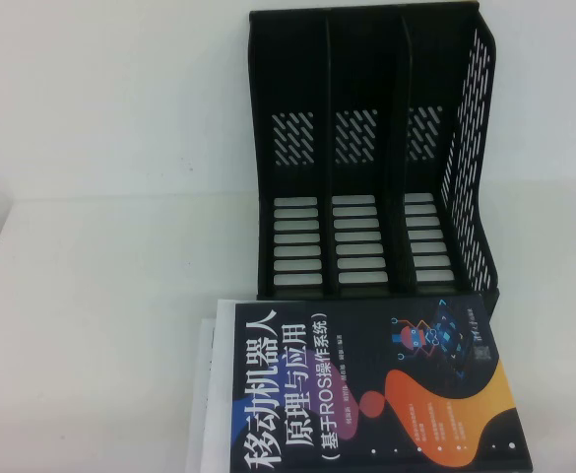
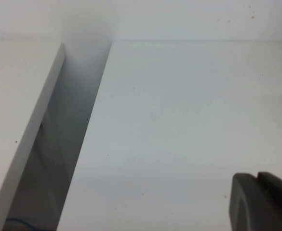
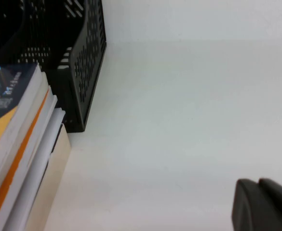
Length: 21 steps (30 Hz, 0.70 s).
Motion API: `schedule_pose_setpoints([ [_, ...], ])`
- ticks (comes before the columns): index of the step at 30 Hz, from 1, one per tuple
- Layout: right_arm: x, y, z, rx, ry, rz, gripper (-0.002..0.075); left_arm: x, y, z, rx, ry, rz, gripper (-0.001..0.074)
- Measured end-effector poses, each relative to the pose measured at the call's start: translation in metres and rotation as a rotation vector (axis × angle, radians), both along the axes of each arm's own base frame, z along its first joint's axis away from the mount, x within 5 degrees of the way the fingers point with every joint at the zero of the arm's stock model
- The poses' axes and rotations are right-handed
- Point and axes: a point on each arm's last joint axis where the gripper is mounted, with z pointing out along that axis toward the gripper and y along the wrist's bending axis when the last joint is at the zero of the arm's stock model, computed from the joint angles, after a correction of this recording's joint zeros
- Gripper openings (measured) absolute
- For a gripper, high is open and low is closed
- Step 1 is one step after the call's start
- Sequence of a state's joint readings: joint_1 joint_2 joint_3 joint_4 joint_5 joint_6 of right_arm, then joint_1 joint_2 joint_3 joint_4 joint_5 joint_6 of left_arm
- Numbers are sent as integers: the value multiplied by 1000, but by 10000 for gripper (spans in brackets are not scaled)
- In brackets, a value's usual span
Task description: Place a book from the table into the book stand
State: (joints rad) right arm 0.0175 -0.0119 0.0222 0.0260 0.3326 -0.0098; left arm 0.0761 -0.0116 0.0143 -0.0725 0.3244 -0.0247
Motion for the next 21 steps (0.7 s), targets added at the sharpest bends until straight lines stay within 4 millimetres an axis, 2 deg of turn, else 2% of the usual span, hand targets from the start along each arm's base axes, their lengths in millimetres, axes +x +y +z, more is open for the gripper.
schedule_pose_setpoints([
  [10, 0, 0, 0, 0, -7, 0, -3, 0, 0, 0, 0, -2, 0, -4],
  [21, 3, 0, 10, 3, -126, -5, -3, 2, 1, 8, 6, -113, 7, -4],
])
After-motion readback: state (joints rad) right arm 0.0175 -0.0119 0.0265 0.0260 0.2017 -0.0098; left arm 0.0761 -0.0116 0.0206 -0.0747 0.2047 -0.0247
